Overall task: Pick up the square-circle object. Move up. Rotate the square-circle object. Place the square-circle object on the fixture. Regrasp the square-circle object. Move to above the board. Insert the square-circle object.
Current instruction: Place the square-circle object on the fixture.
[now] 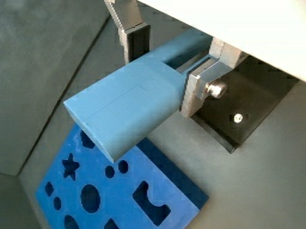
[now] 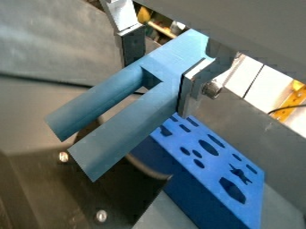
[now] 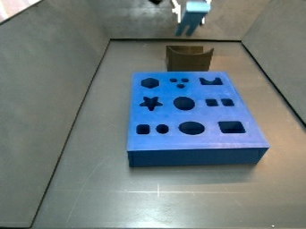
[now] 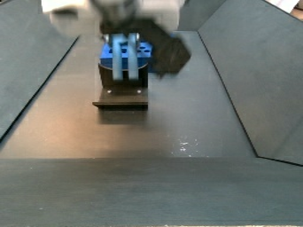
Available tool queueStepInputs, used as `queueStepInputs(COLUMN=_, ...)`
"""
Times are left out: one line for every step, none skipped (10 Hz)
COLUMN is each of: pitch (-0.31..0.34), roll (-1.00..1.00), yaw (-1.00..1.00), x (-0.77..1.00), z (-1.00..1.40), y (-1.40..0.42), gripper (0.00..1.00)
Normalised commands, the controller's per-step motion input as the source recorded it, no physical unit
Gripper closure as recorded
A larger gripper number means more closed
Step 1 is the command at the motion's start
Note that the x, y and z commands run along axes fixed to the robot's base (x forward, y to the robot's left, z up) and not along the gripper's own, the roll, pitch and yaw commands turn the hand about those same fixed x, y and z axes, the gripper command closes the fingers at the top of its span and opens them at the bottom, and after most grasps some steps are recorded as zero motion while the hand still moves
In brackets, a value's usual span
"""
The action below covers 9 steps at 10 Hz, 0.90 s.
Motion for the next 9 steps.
queueStepInputs(pitch=0.149, roll=-0.48, yaw=-0.26, x=0.19, z=-1.0, y=0.14, gripper=1.0)
queueStepInputs(pitch=0.097, roll=-0.32, yaw=-0.26, x=0.19, z=-1.0, y=0.14, gripper=1.0)
queueStepInputs(pitch=0.046, roll=-0.22, yaw=-0.24, x=0.2, z=-1.0, y=0.13, gripper=1.0)
queueStepInputs(pitch=-0.012, roll=-0.18, yaw=-0.21, x=0.17, z=-0.78, y=0.11, gripper=1.0)
queueStepInputs(pitch=-0.044, roll=-0.17, yaw=-0.18, x=0.14, z=-0.58, y=0.09, gripper=1.0)
queueStepInputs(pitch=-0.062, roll=-0.15, yaw=-0.16, x=0.12, z=-0.47, y=0.1, gripper=1.0)
queueStepInputs(pitch=-0.086, roll=-0.12, yaw=-0.11, x=0.09, z=-0.39, y=0.14, gripper=1.0)
queueStepInputs(pitch=-0.089, roll=-0.12, yaw=-0.09, x=0.09, z=-0.39, y=0.14, gripper=1.0)
queueStepInputs(pitch=-0.092, roll=-0.12, yaw=-0.09, x=0.09, z=-0.38, y=0.15, gripper=1.0)
